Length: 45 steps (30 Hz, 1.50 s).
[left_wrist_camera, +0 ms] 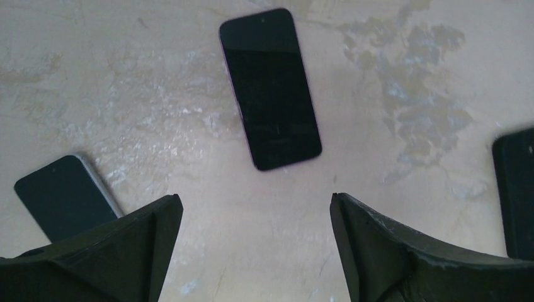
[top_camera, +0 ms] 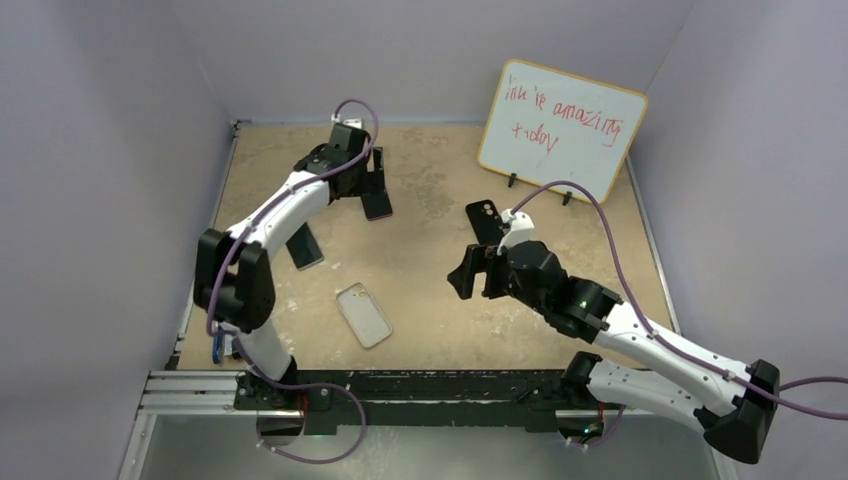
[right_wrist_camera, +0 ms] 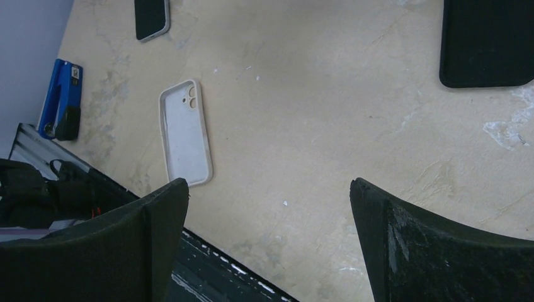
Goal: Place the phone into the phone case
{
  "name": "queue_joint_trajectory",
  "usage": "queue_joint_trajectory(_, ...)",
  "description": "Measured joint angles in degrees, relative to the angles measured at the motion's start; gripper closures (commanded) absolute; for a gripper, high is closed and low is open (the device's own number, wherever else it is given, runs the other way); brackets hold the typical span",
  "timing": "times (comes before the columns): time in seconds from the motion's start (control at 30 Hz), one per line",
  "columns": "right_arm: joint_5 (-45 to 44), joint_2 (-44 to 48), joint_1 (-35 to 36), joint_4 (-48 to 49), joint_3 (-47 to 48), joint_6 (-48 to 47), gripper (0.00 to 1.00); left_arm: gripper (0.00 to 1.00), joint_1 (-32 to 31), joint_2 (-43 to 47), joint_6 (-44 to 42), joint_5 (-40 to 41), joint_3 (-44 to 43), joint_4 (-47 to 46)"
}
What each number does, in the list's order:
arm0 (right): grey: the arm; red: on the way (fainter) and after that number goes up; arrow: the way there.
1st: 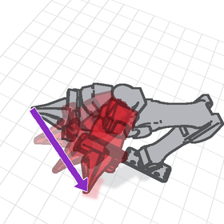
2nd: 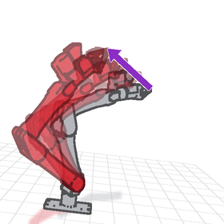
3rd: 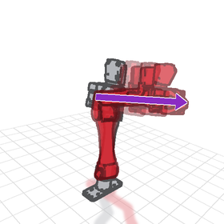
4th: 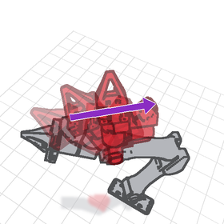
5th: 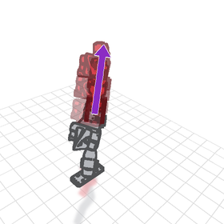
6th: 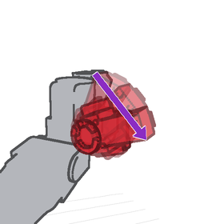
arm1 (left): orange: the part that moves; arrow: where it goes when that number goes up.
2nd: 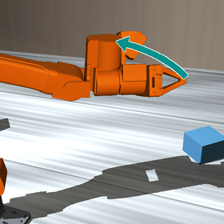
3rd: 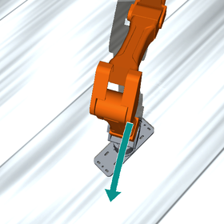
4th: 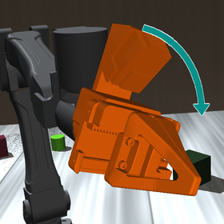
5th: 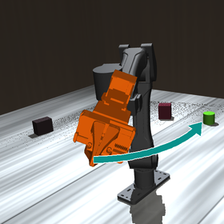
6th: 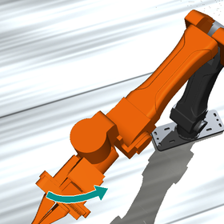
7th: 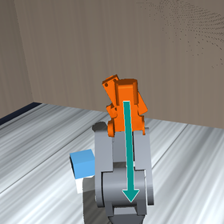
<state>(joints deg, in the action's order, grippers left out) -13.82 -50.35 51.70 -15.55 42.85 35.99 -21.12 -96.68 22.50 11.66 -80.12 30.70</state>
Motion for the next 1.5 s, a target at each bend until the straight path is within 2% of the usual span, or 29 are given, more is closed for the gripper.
queue_joint_trajectory(0.2, 1.66, 2.54, 0.0, 0.0, -1.44, -0.22, 0.01, 0.08, -0.02, -12.94, 4.81, 4.7, -7.32, 0.07)
queue_joint_trajectory(0.5, 2.91, 4.28, 0.0, 0.04, -1.53, -0.2, 0.01, 0.08, -0.02, -23.21, 7.13, 7.98, -12.76, 0.22)
queue_joint_trajectory(0.93, 3.04, 3.54, 0.0, -0.98, -1.4, -0.17, 0.01, 0.07, -0.02, -29.9, 7.13, 7.82, -19.17, -0.96)
queue_joint_trajectory(1.27, 2.93, 3.89, 0.0, -1.7, -0.98, -0.17, 0.01, 0.06, 0.26, -31.54, 7.1, 6.49, -20.55, -1.99)
queue_joint_trajectory(1.5, 2.93, 3.87, 0.0, -1.9, -0.42, -0.17, 0.01, 0.08, 1.46, -33.44, 7.04, 5.55, -21.64, -2.32)
